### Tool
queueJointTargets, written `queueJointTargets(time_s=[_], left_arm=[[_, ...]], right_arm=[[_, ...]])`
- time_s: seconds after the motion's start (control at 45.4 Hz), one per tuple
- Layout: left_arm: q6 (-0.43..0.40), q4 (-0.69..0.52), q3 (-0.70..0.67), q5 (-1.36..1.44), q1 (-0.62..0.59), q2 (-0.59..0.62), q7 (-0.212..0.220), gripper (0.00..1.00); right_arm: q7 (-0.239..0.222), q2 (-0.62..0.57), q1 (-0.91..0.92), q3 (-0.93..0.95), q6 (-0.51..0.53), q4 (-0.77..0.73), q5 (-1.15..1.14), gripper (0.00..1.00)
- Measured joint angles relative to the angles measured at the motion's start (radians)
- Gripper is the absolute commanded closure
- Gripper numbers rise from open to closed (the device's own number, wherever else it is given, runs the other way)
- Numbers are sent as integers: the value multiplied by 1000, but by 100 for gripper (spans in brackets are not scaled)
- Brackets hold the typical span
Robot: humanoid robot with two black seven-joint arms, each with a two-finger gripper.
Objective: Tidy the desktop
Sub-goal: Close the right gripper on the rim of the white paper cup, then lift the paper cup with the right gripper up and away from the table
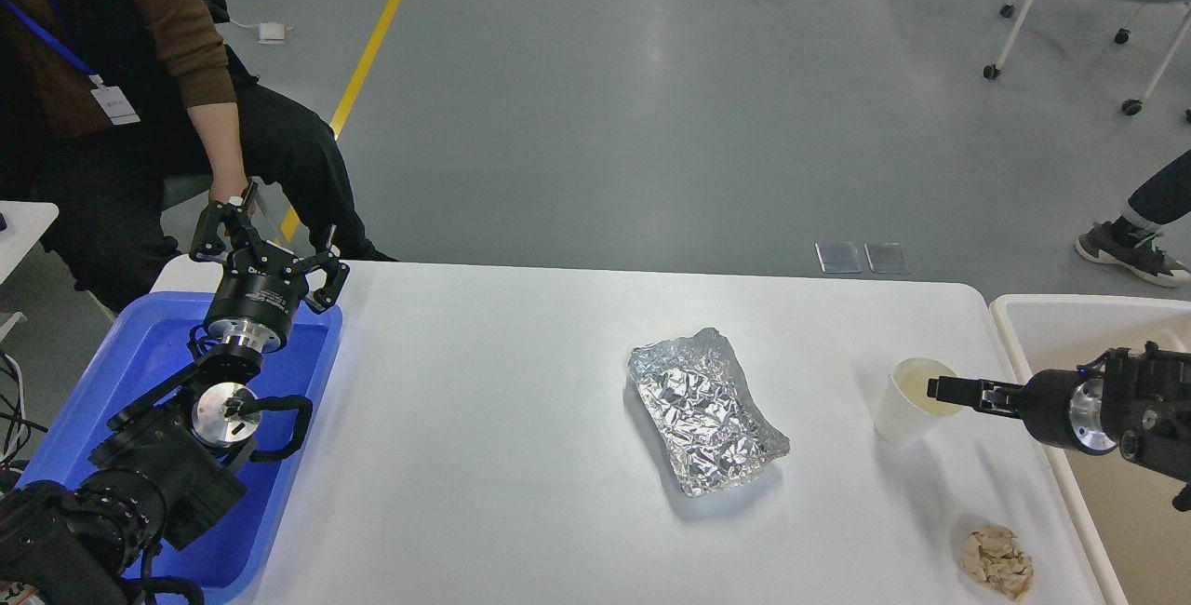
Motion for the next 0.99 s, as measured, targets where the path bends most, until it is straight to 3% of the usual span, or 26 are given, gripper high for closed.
queueJointTargets(time_s=[0.066, 0.176, 0.22, 0.727, 0.992], left_arm=[[0, 0, 0, 0, 0, 0, 0, 0], [0, 0, 0, 0, 0, 0, 0, 0], [0, 0, 0, 0, 0, 0, 0, 0], [0, 0, 0, 0, 1, 0, 0, 0], [0, 0, 0, 0, 0, 0, 0, 0]], right_arm=[[0, 15, -13, 2, -1, -21, 7, 50], [0, 35, -32, 3, -1, -50, 15, 93], [1, 38, -35, 3, -1, -55, 16, 100], [11, 45, -50, 8, -2, -87, 54, 100], [66, 19, -33, 41, 4, -74, 100, 100]])
